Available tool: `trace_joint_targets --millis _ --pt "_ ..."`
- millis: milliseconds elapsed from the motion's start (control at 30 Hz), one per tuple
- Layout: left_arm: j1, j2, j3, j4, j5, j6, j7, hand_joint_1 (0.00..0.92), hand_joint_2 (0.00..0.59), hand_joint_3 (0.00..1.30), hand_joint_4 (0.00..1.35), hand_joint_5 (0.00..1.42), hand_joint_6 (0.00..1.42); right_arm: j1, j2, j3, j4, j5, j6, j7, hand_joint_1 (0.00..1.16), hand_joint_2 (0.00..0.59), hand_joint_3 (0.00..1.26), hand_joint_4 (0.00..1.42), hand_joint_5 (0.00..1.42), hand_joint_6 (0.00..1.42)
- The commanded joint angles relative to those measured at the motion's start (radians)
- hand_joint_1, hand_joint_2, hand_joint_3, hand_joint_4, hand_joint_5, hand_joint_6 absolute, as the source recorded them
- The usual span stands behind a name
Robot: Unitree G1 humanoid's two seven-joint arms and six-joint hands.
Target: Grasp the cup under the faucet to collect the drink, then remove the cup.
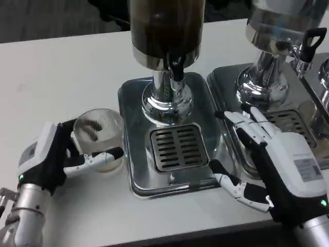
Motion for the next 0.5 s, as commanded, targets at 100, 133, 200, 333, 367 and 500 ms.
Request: trace_joint_targets --millis 100,133,200,333,367,500 --pt "0.021 0.025 0.035 -0.035 -0.009 -0.049 0.070 0.480 0.022 0.72 0.90 1.12 1.38 -0.008 -0.008 -0.002 0.012 0.010 -0.019 0.002 0.55 0.380 0.19 0.18 0.06 0.19" --pt "0.023 0.030 0.040 -0.044 -0.009 -0.058 0.078 0.480 0.022 0.72 0.90 1.12 1.38 -0.010 -0.008 -0.001 0.013 0.009 -0.021 0.001 0.55 0.380 0.19 0.18 0.06 0.19" --pt "0.026 0.040 0.052 -0.064 -0.015 -0.080 0.082 0.480 0.022 0.72 0.90 1.12 1.38 -0.012 -0.007 0.000 0.015 0.006 -0.023 -0.002 0.55 0.380 0.19 0.18 0.06 0.19" --pt "0.026 0.047 0.070 -0.104 -0.017 -0.116 0.062 0.478 0.020 0.73 0.90 1.12 1.38 -0.015 -0.001 0.002 0.018 0.004 -0.026 -0.007 0.55 0.380 0.19 0.18 0.06 0.18" --pt "0.025 0.047 0.071 -0.113 -0.018 -0.123 0.055 0.477 0.019 0.73 0.90 1.12 1.38 -0.015 0.000 0.003 0.018 0.004 -0.027 -0.008 0.55 0.380 0.19 0.18 0.06 0.18" --pt "0.013 0.036 0.059 -0.137 -0.010 -0.121 0.019 0.470 0.019 0.73 0.90 1.11 1.38 -0.018 0.004 0.002 0.023 0.007 -0.030 -0.009 0.55 0.380 0.19 0.18 0.07 0.18"
